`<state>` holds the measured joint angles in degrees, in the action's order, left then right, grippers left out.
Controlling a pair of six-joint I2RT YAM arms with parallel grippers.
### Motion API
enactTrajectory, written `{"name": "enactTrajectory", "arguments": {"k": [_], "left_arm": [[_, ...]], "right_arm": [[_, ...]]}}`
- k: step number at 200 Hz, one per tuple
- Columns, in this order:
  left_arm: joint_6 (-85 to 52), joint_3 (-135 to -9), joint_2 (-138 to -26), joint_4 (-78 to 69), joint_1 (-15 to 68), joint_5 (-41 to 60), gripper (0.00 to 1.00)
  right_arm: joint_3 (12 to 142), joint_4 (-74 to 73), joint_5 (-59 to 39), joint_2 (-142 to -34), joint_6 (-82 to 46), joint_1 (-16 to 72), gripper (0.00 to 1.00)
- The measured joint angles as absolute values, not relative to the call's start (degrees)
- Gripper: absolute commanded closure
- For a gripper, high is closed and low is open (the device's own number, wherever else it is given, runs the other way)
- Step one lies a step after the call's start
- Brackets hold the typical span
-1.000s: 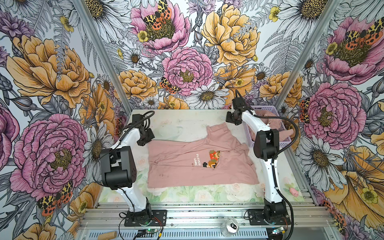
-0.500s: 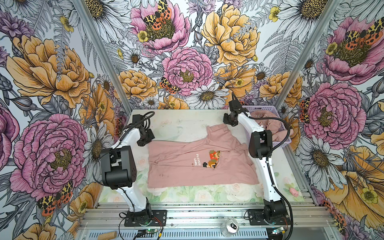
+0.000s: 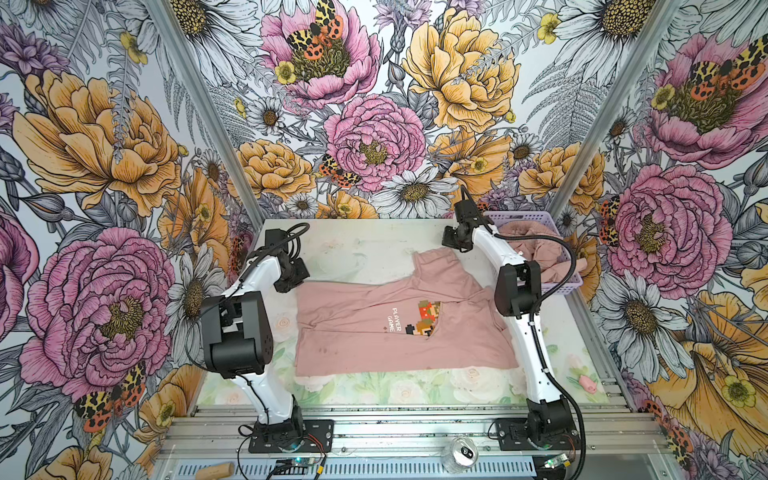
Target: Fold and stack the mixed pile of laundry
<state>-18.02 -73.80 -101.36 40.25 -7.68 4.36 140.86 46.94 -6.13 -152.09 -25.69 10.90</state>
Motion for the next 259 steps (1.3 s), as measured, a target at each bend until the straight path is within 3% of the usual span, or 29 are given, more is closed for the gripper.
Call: {"name": "enactTrajectory", "arguments": {"k": [64,259], "left_arm": [[-18.1,-74.5,-103.3,40.8,-7.7,4.6,1.0],[-18.0,-98.8,-121.6,44.0,-7.7,6.1,1.0]], "right_arm": [[143.5,47.1,-6.1,-152.1,-25.7,10.3,1.0],[149.3,46.9,-6.1,-150.3,-25.4,6.2,1.0]]}}
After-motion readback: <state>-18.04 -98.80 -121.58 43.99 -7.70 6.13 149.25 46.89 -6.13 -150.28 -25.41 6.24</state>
